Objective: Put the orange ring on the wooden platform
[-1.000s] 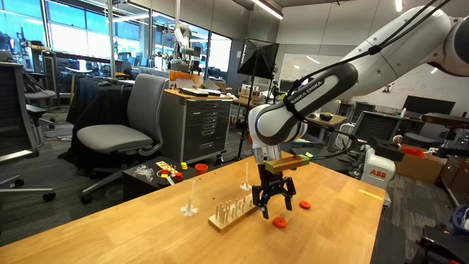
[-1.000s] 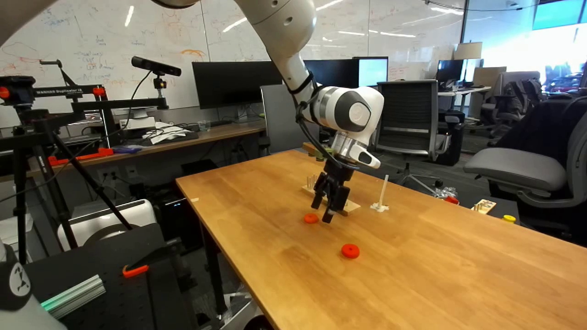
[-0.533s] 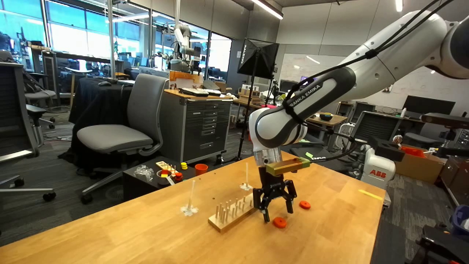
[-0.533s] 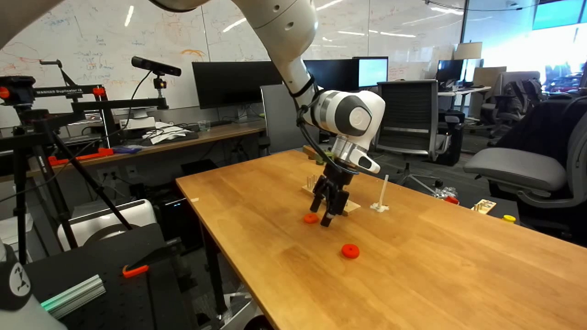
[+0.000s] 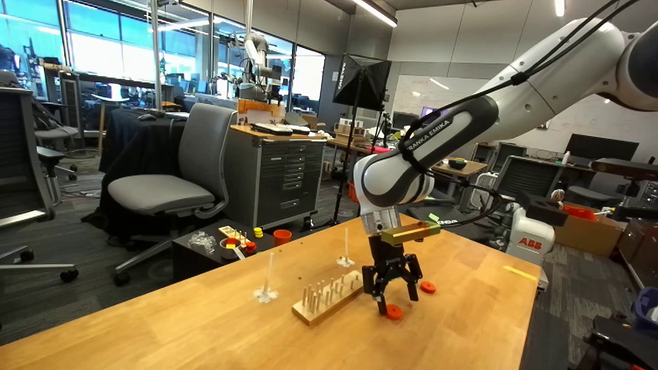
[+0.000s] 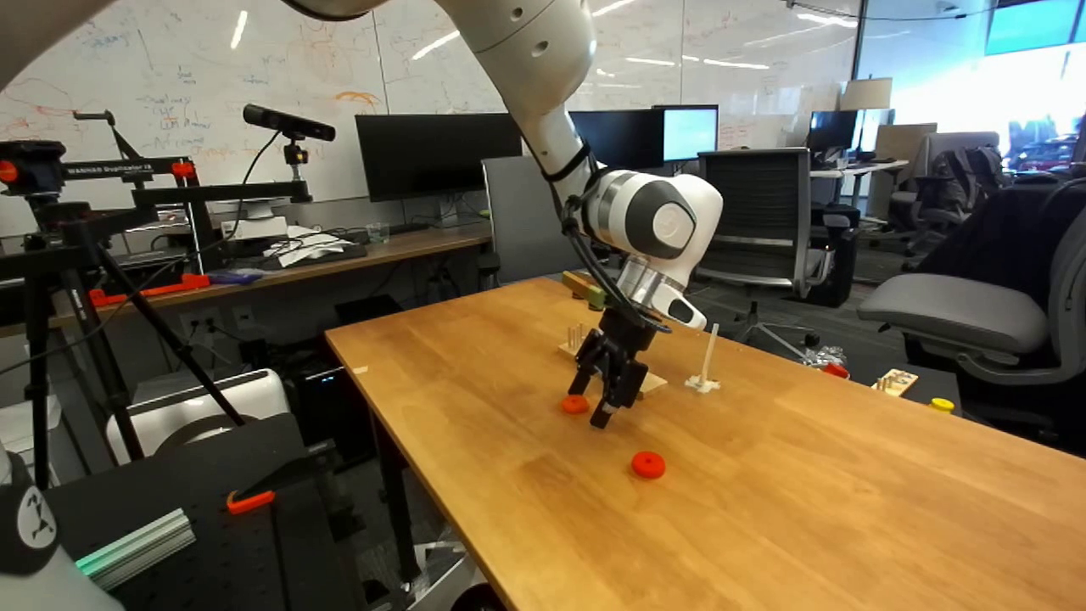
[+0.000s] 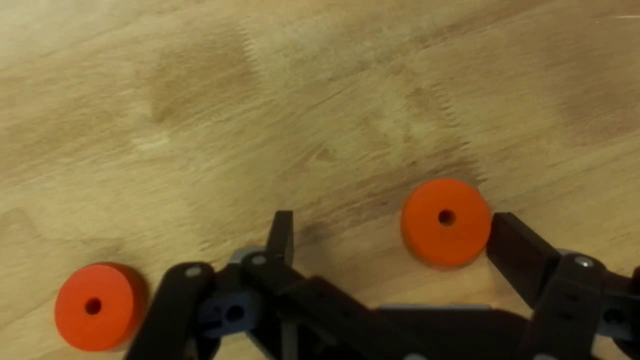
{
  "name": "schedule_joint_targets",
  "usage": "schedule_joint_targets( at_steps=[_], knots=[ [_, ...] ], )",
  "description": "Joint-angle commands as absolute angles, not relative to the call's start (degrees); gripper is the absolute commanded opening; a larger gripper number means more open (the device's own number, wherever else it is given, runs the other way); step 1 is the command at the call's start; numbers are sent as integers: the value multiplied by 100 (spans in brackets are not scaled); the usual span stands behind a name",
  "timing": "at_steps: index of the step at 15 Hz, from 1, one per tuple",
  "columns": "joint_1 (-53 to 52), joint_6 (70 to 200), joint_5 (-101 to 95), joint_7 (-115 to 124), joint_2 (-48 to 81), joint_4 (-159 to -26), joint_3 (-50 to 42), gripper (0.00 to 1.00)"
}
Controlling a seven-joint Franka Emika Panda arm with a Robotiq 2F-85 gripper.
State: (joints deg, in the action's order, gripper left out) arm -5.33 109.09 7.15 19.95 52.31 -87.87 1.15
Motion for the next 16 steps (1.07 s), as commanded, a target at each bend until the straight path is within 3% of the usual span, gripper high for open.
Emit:
schedule_joint_targets(
  at_steps=[1,10,16],
  knots=[
    [-465,10706,782,1618,5071,-9032,152,100],
    [-555,11287,759,1405,4696,-9654,169,100],
    [-578,12862,794,1311,4184,-10528,214,100]
  ],
)
